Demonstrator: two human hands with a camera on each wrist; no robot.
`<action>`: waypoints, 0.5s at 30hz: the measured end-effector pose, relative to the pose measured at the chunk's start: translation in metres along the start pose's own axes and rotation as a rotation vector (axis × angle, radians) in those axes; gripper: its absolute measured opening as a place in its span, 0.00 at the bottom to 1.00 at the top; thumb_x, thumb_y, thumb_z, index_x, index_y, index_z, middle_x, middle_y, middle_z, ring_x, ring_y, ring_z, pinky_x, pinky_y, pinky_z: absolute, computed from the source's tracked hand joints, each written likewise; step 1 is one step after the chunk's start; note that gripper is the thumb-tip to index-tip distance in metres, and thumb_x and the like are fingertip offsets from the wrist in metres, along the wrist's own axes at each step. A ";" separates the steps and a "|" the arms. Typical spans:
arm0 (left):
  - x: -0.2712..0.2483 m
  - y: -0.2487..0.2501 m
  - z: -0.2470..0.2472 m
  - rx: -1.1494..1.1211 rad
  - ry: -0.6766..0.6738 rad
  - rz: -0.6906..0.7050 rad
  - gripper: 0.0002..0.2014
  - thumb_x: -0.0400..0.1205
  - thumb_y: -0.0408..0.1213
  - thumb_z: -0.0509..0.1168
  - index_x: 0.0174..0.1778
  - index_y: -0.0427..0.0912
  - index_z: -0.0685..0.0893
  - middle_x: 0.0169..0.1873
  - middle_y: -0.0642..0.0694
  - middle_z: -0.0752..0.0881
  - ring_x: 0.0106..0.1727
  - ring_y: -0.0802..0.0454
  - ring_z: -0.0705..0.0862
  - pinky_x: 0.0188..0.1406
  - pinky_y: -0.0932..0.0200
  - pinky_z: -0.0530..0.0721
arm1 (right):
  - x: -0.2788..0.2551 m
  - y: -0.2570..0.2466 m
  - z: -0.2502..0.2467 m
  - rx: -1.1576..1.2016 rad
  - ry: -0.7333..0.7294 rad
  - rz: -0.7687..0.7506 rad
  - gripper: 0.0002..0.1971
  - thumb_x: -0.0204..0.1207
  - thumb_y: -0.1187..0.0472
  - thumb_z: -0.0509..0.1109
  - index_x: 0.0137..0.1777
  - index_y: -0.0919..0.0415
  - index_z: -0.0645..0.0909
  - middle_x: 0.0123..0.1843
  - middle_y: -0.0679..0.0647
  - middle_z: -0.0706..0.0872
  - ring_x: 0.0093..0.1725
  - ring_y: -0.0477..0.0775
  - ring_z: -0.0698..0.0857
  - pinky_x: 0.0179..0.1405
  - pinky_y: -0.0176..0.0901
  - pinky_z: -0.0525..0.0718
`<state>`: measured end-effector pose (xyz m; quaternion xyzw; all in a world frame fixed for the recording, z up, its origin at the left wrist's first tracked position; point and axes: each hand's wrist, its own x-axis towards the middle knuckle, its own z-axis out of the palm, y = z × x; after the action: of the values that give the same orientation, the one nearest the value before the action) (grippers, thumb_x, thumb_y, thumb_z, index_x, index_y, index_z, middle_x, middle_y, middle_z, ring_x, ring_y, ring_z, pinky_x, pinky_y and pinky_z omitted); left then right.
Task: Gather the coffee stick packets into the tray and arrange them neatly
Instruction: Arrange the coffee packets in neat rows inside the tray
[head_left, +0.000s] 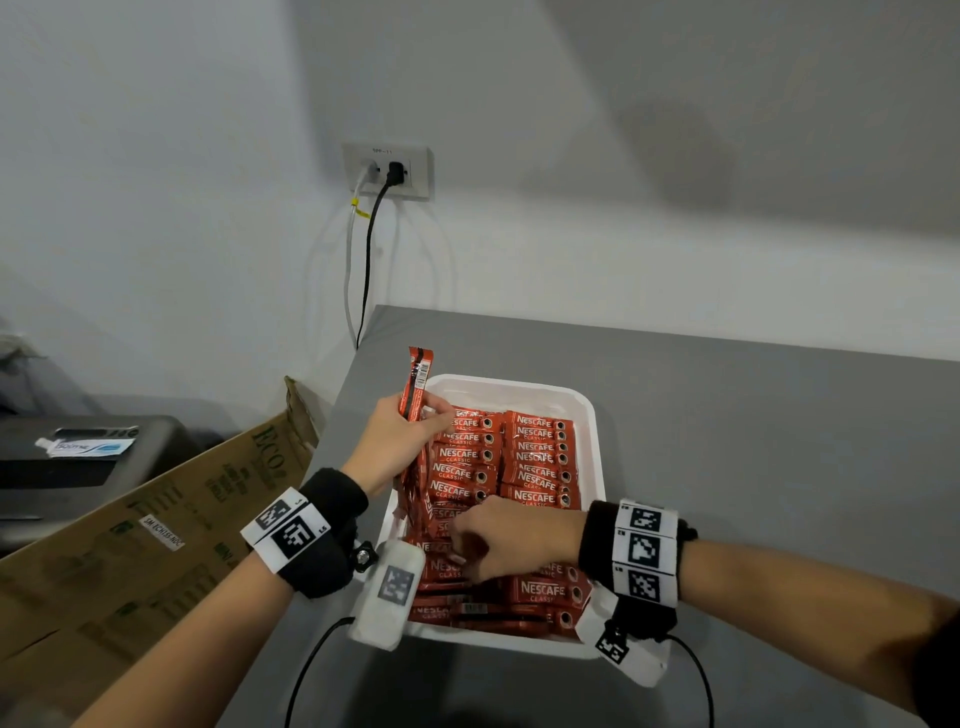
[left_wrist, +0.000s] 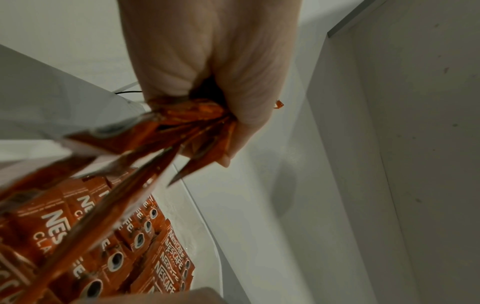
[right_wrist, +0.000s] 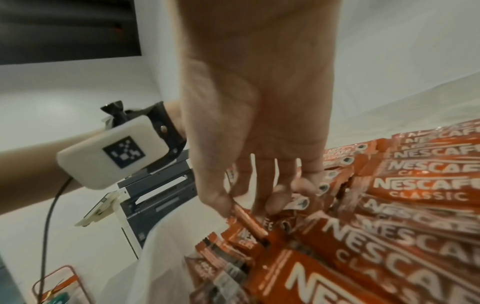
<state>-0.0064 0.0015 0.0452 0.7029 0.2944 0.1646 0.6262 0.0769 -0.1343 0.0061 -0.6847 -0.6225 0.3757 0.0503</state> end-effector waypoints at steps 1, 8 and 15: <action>0.000 0.000 0.000 0.002 0.003 0.001 0.01 0.79 0.30 0.66 0.44 0.38 0.82 0.35 0.46 0.86 0.27 0.66 0.83 0.28 0.73 0.78 | -0.002 0.001 -0.001 0.035 0.023 -0.008 0.07 0.77 0.63 0.70 0.50 0.66 0.78 0.43 0.54 0.81 0.38 0.48 0.78 0.37 0.34 0.75; -0.001 0.002 -0.001 -0.011 0.005 -0.010 0.04 0.79 0.30 0.66 0.48 0.35 0.82 0.35 0.45 0.86 0.29 0.65 0.85 0.27 0.75 0.79 | -0.002 0.010 0.000 0.128 0.194 -0.030 0.10 0.73 0.57 0.76 0.45 0.62 0.80 0.44 0.49 0.81 0.42 0.45 0.79 0.44 0.24 0.70; -0.002 0.004 -0.006 0.011 0.041 0.003 0.03 0.79 0.29 0.66 0.42 0.41 0.81 0.34 0.46 0.85 0.25 0.66 0.83 0.26 0.72 0.78 | -0.006 0.013 0.000 0.232 0.204 -0.055 0.07 0.76 0.72 0.69 0.51 0.67 0.87 0.54 0.57 0.89 0.49 0.41 0.85 0.53 0.25 0.81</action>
<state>-0.0103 0.0051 0.0508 0.7034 0.3071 0.1783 0.6158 0.0879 -0.1424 0.0020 -0.6918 -0.5849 0.3720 0.2024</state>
